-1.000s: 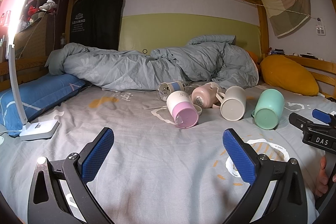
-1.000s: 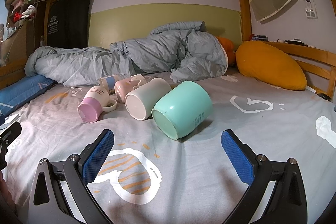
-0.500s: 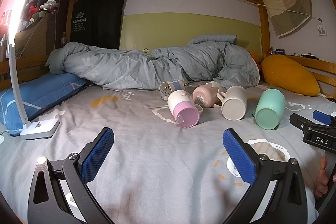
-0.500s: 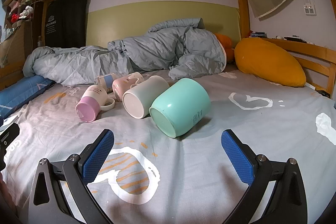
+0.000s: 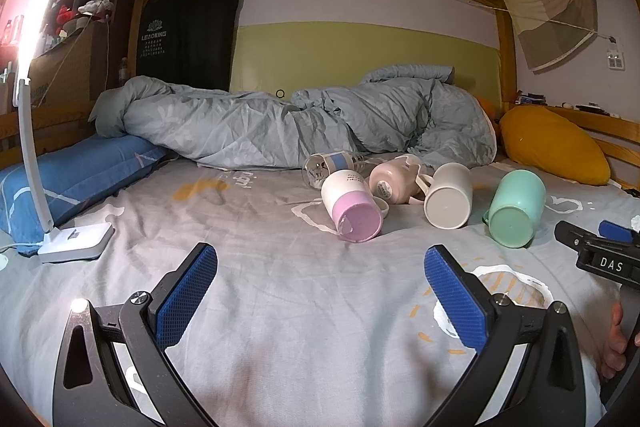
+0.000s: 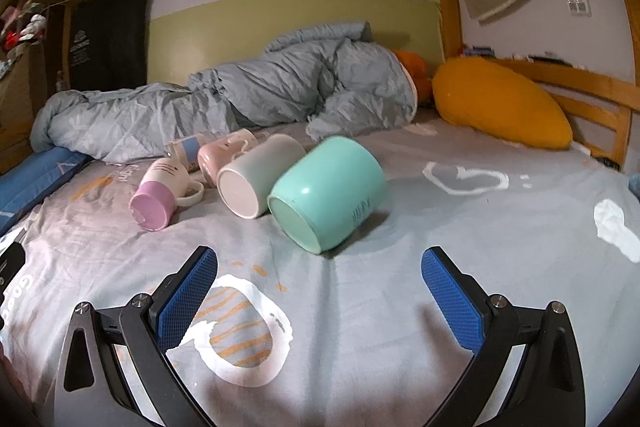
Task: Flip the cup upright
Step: 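Move the right tool to the mint green mug and close on it, then lift the mint green mug off the bed with the right tool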
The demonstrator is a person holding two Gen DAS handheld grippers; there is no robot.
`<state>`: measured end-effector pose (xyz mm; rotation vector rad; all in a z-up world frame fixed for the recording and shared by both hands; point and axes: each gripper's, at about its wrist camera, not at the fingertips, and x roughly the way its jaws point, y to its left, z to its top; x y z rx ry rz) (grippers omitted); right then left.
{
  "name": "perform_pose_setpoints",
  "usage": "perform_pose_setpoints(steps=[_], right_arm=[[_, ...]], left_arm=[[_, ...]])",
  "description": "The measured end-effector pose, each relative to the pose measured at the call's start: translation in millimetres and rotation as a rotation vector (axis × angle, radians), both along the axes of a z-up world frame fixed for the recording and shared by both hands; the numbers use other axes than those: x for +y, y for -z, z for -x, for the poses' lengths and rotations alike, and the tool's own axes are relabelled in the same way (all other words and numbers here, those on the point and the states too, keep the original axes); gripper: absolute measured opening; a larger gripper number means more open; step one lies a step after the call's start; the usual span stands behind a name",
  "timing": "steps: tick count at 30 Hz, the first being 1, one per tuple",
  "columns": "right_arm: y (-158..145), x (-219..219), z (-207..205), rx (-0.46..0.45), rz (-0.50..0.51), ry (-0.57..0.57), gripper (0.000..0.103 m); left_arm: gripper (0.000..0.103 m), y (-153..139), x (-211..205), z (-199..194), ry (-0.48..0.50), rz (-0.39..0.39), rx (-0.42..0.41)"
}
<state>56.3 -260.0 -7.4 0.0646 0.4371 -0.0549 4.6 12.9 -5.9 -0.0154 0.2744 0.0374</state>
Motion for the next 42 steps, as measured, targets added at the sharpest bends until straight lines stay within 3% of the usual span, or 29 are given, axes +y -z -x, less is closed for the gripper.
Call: perform_pose_setpoints(steps=[10, 14, 18, 23, 28, 37, 38, 39, 42], right_arm=[[-18, -20, -13, 0.058, -0.203, 0.046, 0.103], [-34, -32, -35, 0.148, -0.313, 0.142, 0.103], [-32, -69, -66, 0.271, -0.578, 0.242, 0.103], [-29, -77, -105, 0.355, -0.633, 0.269, 0.103], [-5, -75, -143, 0.46, -0.766, 0.295, 0.103], [26, -64, -187, 0.562, -0.706, 0.296, 0.102], [29, -62, -189, 0.573, -0.701, 0.285, 0.1], [32, -61, -192, 0.585, -0.693, 0.27, 0.09], [33, -58, -192, 0.579, -0.665, 0.24, 0.09]], left_arm=[[0.103, 0, 2, 0, -0.001, 0.004, 0.005], [0.103, 0, 2, 0, -0.005, 0.005, 0.004], [0.103, 0, 2, 0, -0.005, 0.007, 0.006], [0.103, -2, 2, -2, -0.007, 0.015, 0.022], [0.103, -2, 5, -4, -0.012, 0.03, 0.031], [0.103, -3, 9, -10, -0.011, 0.059, 0.059], [0.103, -3, 11, -10, -0.012, 0.064, 0.058], [0.103, -3, 11, -10, -0.014, 0.069, 0.056], [0.103, -3, 12, -10, -0.017, 0.077, 0.06]])
